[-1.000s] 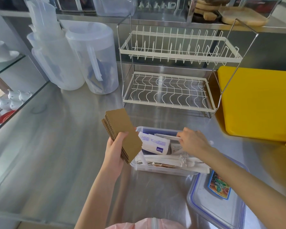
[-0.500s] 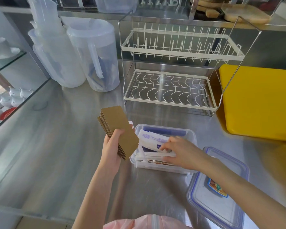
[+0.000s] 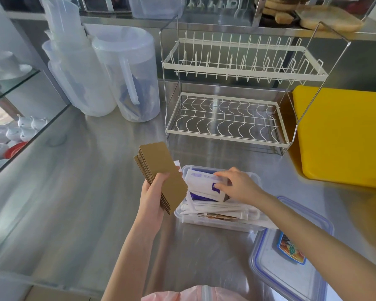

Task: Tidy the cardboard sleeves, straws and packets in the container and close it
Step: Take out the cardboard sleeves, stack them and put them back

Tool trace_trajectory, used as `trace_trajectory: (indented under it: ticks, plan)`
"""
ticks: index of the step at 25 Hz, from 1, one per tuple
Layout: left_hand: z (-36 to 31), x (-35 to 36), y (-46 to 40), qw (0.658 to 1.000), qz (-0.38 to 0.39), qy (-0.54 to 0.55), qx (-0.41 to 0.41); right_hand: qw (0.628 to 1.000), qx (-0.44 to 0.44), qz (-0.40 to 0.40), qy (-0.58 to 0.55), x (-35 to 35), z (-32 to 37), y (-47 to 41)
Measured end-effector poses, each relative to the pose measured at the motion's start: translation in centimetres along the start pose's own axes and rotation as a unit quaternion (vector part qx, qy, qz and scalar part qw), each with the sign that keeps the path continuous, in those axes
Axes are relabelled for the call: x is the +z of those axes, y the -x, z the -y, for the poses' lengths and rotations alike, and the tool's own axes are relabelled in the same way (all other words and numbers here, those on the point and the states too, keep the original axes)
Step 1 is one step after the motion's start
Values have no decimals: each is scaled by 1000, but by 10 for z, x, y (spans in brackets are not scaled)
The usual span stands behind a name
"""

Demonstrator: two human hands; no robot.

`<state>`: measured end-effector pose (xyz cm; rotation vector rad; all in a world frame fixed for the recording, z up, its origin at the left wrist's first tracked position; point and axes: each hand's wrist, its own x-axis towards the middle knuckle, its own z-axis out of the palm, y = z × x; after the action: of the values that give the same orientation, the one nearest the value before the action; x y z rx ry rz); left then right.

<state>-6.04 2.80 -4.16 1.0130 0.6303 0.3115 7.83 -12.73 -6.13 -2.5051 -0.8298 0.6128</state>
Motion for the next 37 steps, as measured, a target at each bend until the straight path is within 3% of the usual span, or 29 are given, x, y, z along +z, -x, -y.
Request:
trace_trajectory:
  ticks: [13, 18, 24, 27, 29, 30, 31, 33, 35, 37]
  plan:
    - [-1, 7, 6, 1000, -1, -5, 5, 997, 29, 64, 29, 8, 0, -14]
    - [-2, 5, 7, 1000, -12, -13, -2, 989, 31, -78, 121, 13, 0, -9]
    - [-1, 7, 7, 1000, 4, 11, 2, 985, 66, -48, 149, 17, -7, -5]
    - [1, 8, 4, 999, -8, 34, -19, 983, 30, -108, 145, 18, 2, 2]
    - [3, 12, 2, 999, -8, 41, -28, 990, 8, -140, 18, 13, 14, 9]
    - [4, 15, 0, 998, -4, 46, -30, 988, 18, -115, -100, 8, 22, 13]
    - [5, 19, -1, 998, 1, 53, -31, 968, 40, -53, -240, 3, 31, 19]
    - [9, 29, -6, 998, 18, 62, -27, 871, 71, 80, -479, -3, 43, 30]
    - [15, 40, -8, 998, 31, 42, -21, 816, 72, 135, -558, -4, 46, 36]
    - [20, 47, -9, 999, 39, -20, -10, 802, 89, 112, -580, -4, 44, 36]
